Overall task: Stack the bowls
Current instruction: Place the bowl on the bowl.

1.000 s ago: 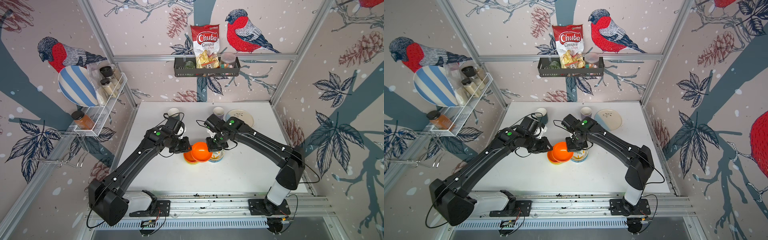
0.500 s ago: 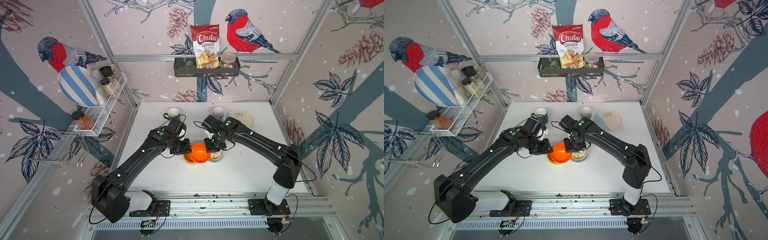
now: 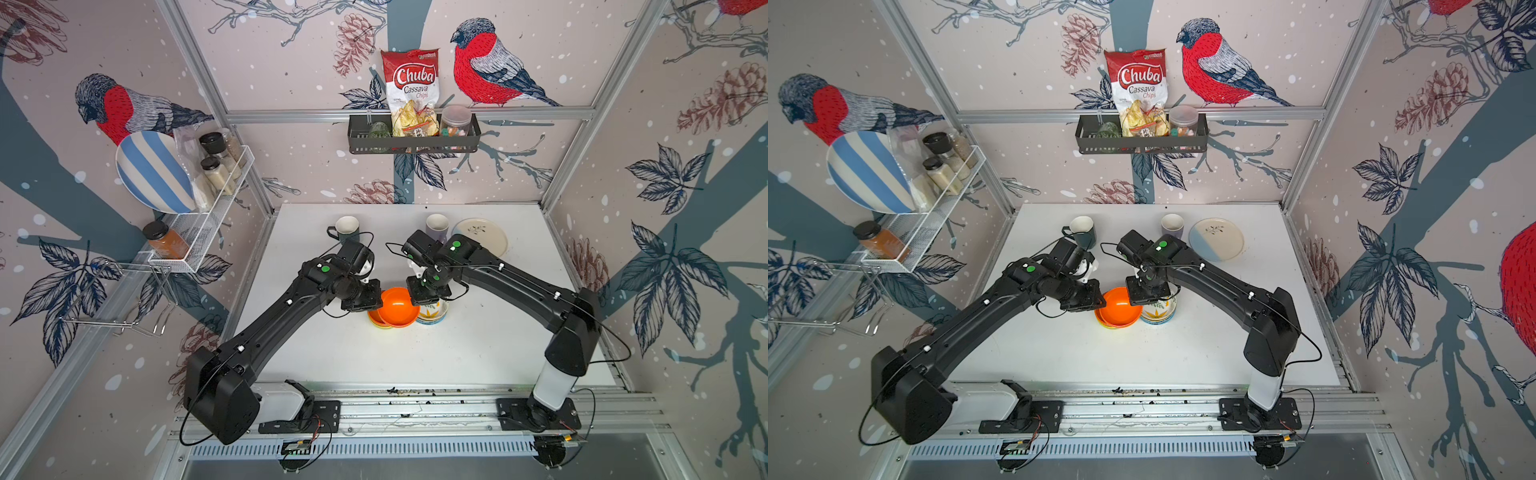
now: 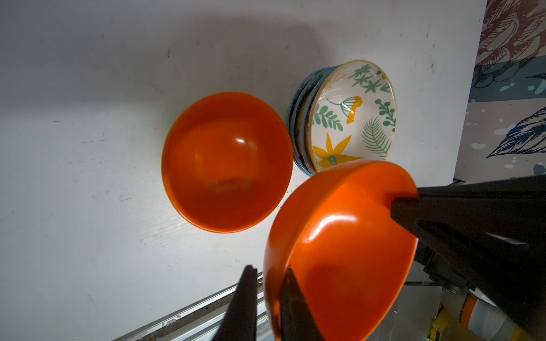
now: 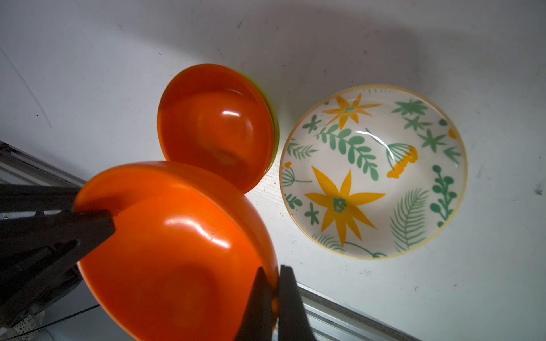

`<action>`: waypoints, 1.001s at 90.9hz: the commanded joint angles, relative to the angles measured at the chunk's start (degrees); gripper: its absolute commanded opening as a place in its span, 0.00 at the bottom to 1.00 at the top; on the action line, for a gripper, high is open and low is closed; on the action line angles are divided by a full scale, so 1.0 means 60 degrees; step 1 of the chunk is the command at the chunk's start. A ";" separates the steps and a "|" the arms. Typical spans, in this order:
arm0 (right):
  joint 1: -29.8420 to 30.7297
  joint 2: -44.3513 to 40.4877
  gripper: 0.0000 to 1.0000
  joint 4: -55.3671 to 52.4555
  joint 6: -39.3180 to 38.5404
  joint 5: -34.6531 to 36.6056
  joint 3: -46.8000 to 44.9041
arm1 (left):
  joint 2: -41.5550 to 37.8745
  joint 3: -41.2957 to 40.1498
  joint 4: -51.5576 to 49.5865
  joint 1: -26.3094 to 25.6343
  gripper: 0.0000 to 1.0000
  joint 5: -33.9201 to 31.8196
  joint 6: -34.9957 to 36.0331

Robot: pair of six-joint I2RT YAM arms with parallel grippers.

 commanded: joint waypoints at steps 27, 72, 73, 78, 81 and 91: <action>0.0018 0.0067 0.01 0.0085 -0.0018 -0.0140 0.0131 | -0.0143 0.0087 -0.0261 -0.0033 0.00 -0.0577 0.0304; -0.2523 -0.1928 0.57 0.0193 -0.0375 -0.0271 -0.0642 | 0.0284 0.0525 -0.0678 -0.0004 0.00 -0.2030 0.0378; -0.2581 -0.1998 0.57 0.0211 -0.0383 -0.0327 -0.0696 | 0.0301 0.0518 -0.0648 -0.0004 0.00 -0.2035 0.0372; -0.2856 -0.2251 0.57 0.0269 -0.0429 -0.0457 -0.0955 | 0.0398 0.0439 -0.0487 0.0003 0.00 -0.2050 0.0342; -0.2970 -0.2375 0.57 0.0284 -0.0478 -0.0501 -0.1095 | 0.0460 0.0411 -0.0404 0.0023 0.00 -0.2054 0.0317; -0.3231 -0.2793 0.56 0.0415 -0.0529 -0.0498 -0.1592 | 0.0629 0.0296 -0.0131 0.0055 0.00 -0.2030 0.0293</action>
